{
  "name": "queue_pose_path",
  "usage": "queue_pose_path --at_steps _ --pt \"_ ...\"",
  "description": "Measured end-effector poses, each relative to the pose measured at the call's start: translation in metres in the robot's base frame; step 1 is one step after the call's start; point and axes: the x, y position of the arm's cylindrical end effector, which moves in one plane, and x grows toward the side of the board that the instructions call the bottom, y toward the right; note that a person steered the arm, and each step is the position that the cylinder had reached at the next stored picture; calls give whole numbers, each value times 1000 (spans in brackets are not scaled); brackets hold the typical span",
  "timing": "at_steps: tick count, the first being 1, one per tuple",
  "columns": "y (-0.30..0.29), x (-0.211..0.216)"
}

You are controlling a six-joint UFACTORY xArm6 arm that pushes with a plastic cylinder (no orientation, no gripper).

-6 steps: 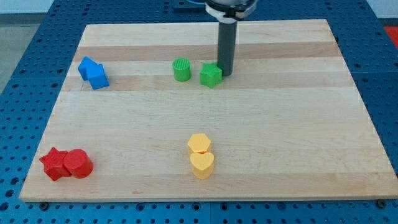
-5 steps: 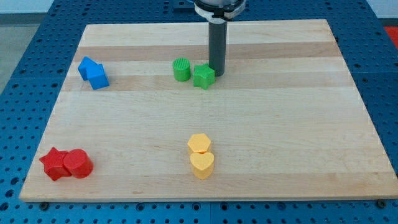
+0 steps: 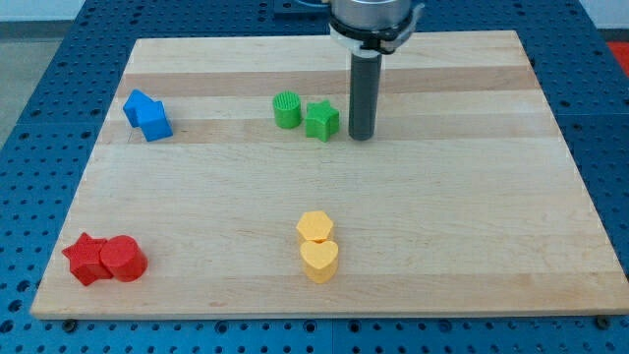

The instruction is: Move the green star along with green circle left and down a bit

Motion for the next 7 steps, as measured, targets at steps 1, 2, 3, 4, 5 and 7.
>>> queue_pose_path --at_steps 1,2,3,4,5,7 --pt "0 1" --pt "-1 1" --pt "-21 0" --pt "-25 0" --pt "-29 0" --pt "-50 -52"
